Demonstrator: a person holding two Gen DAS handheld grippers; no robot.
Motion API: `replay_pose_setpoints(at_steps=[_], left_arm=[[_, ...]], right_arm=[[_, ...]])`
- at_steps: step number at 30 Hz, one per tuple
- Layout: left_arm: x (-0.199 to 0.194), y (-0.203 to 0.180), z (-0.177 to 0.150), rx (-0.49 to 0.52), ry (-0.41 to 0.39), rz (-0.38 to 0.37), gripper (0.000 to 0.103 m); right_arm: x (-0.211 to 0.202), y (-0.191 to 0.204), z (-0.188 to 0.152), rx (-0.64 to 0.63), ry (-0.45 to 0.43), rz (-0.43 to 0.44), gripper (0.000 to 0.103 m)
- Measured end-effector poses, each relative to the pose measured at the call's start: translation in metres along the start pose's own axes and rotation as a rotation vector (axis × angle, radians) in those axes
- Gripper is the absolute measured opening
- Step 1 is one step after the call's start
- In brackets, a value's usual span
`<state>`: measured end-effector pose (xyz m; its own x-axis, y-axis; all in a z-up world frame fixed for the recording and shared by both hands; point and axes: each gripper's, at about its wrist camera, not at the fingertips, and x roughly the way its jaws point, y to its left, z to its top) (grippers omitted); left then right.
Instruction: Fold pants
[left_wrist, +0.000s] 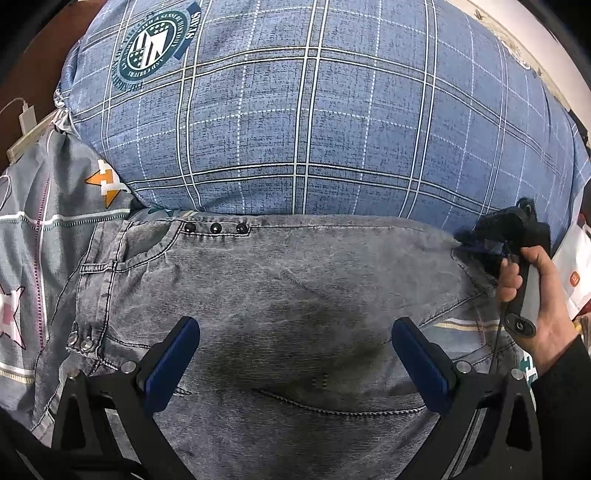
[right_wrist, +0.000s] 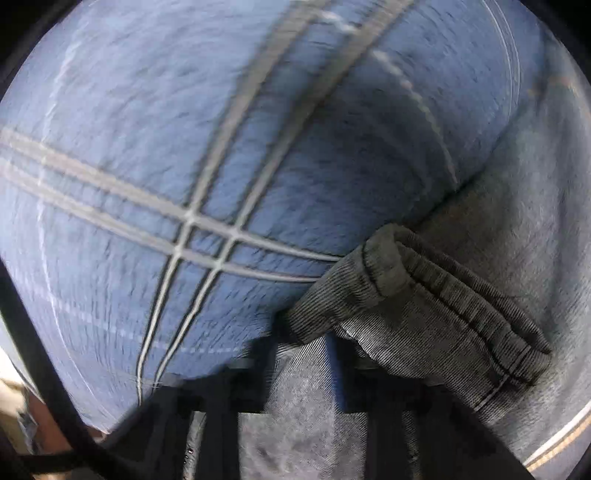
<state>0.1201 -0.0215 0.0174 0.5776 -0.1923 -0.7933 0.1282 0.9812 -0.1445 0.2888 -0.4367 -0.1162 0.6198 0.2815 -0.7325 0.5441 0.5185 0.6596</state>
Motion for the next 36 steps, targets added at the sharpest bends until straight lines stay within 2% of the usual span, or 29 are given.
replay_pose_setpoints(at_steps=[3, 7, 10, 12, 14, 16, 18, 22, 23, 25, 26, 28, 29, 31, 32, 36], left_arm=[[0.0, 0.001, 0.001, -0.017, 0.009, -0.037, 0.103], [-0.003, -0.001, 0.002, -0.034, 0.021, -0.093, 0.103], [0.001, -0.006, 0.005, -0.073, 0.057, -0.141, 0.103], [0.009, -0.011, 0.008, -0.128, 0.104, -0.225, 0.103], [0.025, -0.02, 0.013, -0.174, 0.169, -0.284, 0.103], [0.04, -0.027, 0.019, -0.192, 0.215, -0.292, 0.103], [0.053, -0.03, 0.026, -0.227, 0.236, -0.259, 0.102], [0.072, -0.04, 0.037, -0.285, 0.265, -0.241, 0.102], [0.081, -0.045, 0.038, -0.292, 0.291, -0.234, 0.098], [0.094, -0.053, 0.041, -0.293, 0.331, -0.213, 0.081], [0.106, -0.058, 0.041, -0.299, 0.366, -0.18, 0.066], [0.126, -0.06, 0.039, -0.325, 0.432, -0.162, 0.04], [0.134, -0.057, 0.036, -0.374, 0.465, -0.166, 0.016], [0.127, -0.05, 0.033, -0.453, 0.435, -0.202, 0.012], [0.11, -0.049, 0.035, -0.464, 0.372, -0.232, 0.01], [0.045, -0.062, 0.032, -0.419, 0.221, -0.294, 0.008]], right_arm=[[-0.026, 0.007, -0.015, -0.063, -0.045, 0.015, 0.009], [-0.085, 0.009, -0.062, -0.178, -0.079, 0.084, 0.009], [-0.123, -0.011, -0.102, -0.2, -0.083, 0.144, 0.009], [-0.137, -0.025, -0.12, -0.223, -0.1, 0.148, 0.009], [-0.136, -0.052, -0.129, -0.198, -0.067, 0.177, 0.009], [-0.131, -0.061, -0.125, -0.143, -0.021, 0.235, 0.009], [-0.134, -0.06, -0.126, -0.15, -0.028, 0.235, 0.009], [-0.144, -0.064, -0.13, -0.138, -0.012, 0.273, 0.009], [-0.152, -0.063, -0.145, -0.145, -0.011, 0.273, 0.009], [-0.155, -0.065, -0.148, -0.156, -0.012, 0.274, 0.009], [-0.155, -0.066, -0.146, -0.154, -0.006, 0.278, 0.009], [-0.15, -0.068, -0.143, -0.145, 0.006, 0.268, 0.009], [-0.146, -0.069, -0.139, -0.142, 0.018, 0.267, 0.009], [-0.14, -0.075, -0.13, -0.128, 0.048, 0.266, 0.009], [-0.138, -0.077, -0.127, -0.12, 0.056, 0.278, 0.009], [-0.164, -0.07, -0.121, -0.18, 0.02, 0.331, 0.009]])
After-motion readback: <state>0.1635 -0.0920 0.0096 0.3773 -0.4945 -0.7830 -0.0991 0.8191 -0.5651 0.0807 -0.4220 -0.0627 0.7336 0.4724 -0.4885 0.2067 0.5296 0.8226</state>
